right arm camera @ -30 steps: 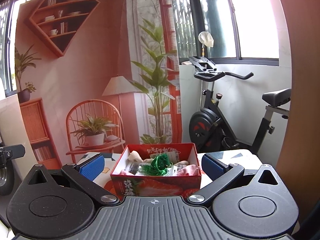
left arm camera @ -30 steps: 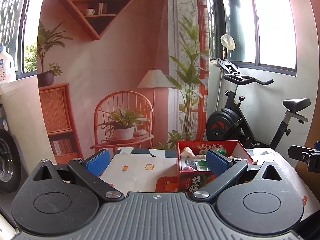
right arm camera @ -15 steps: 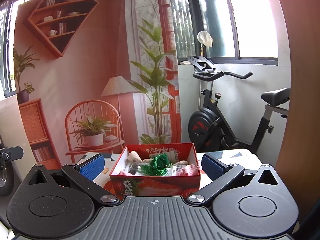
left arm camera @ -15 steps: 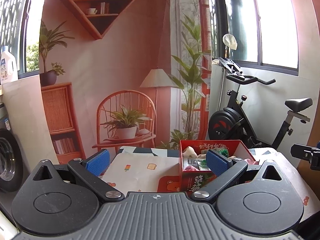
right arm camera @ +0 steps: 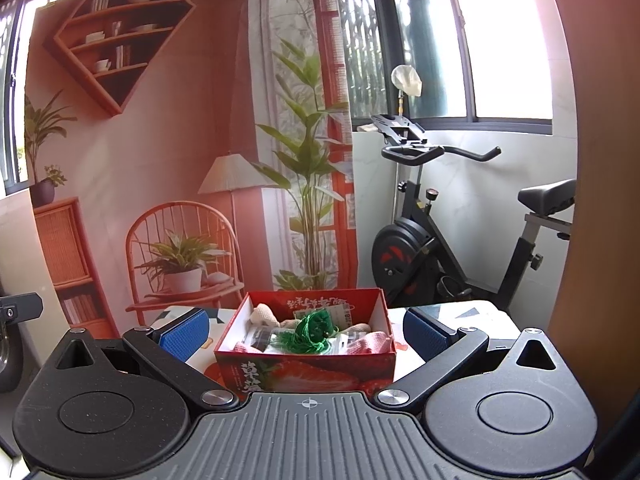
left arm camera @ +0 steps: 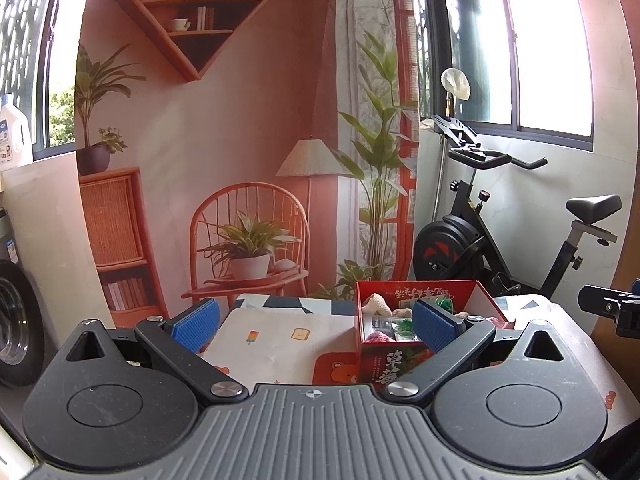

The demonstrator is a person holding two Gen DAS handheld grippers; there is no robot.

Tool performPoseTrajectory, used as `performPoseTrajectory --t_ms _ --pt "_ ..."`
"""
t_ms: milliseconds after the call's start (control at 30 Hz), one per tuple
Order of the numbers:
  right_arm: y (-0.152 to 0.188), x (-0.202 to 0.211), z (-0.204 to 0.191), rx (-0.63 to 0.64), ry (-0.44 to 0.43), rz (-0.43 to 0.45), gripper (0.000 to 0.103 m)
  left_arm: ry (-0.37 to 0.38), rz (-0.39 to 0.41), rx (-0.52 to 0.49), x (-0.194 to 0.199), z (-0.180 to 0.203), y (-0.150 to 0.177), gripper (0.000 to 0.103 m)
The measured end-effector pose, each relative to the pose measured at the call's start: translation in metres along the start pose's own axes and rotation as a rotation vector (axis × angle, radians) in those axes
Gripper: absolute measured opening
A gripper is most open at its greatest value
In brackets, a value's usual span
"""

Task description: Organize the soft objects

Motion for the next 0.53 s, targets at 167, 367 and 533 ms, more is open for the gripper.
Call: performPoseTrajectory --t_ms 167,367,533 --pt "0.0001 -0.0004 0.0003 0.001 0.001 -0.001 0.103 0.004 -0.001 0.0 0.0002 -0.0011 -0.0002 0.103" --pt "0.0001 -0.0006 0.0018 0.002 0.002 -0.002 0.103 0.007 -0.001 0.0 0.0 -0.0021 -0.0002 0.103" --pt "0.0003 0.0 0.0017 0.002 0.003 -0.001 0.103 0.011 0.003 -0.002 -0.0004 -0.0029 -0.0002 0.103"
Point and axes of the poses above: each gripper's, at about its wrist camera, not at the fingertips, and x roughly against the way its jaws point, z to its right, y to its underside, the point moved 10 cm from there along -x, roughly the way its jaws point, and after that the axes turned 3 degrees about y, right-handed, at the moved point
